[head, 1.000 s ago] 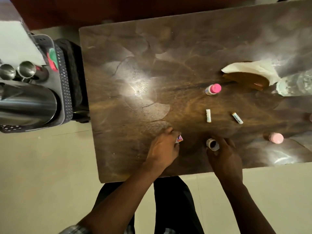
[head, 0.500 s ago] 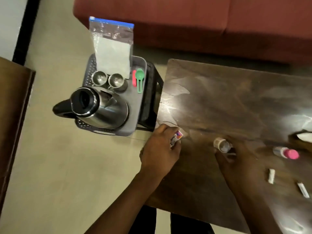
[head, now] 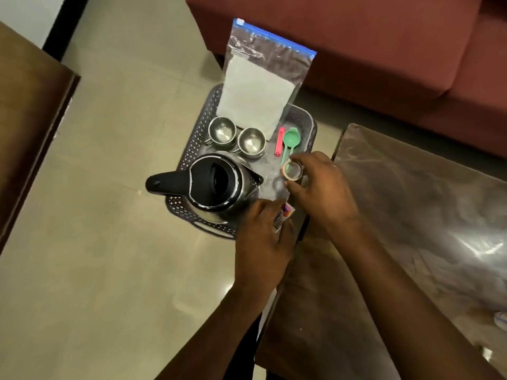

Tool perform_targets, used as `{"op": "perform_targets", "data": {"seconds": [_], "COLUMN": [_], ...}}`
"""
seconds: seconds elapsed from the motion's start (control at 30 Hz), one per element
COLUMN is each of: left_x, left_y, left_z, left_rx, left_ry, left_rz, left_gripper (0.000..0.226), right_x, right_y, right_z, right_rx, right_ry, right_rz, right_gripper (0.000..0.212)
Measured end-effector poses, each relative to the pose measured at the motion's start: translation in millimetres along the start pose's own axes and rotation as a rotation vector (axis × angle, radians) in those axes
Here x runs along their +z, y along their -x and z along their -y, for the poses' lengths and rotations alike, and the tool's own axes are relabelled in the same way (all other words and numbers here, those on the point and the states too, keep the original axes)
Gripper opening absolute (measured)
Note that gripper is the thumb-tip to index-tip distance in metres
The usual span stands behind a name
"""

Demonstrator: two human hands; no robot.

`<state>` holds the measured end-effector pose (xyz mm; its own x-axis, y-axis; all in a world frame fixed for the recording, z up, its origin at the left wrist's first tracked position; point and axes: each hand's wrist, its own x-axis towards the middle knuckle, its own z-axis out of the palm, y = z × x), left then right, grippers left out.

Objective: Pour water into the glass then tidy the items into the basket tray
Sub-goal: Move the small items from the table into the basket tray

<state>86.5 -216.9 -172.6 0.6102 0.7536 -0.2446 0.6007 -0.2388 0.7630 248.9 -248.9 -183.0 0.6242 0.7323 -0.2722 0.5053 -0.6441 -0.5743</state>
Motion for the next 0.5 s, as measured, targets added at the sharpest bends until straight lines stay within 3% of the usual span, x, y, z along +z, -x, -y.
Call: {"op": "perform_targets", "data": {"seconds": [0.27,0.37,0.5], "left_x": [8.6,10.0,11.4], "left_y": [6.3,9.4,14.3], "left_z": [22.6,28.7,39.6], "left_rx": [-0.035,-0.014,-0.030], "left_ry": [0.048,0.033,0.029], "left_rz": [-0.023,-0.073,-0.055], "left_gripper": [0.038,0.035,0.034], "right_x": [49.1,61.7,72.0], "right_y": [-57.6,-67.1,-75.0], "right_z": [3.0,-0.4,-4.3], "right_rx": [-0.102,-0.115,-0.099], "right_ry": [0.352,0.409,0.458], "right_rz": [0.022,-0.018,-0.043], "right_gripper": [0.036,0.022,0.023]}}
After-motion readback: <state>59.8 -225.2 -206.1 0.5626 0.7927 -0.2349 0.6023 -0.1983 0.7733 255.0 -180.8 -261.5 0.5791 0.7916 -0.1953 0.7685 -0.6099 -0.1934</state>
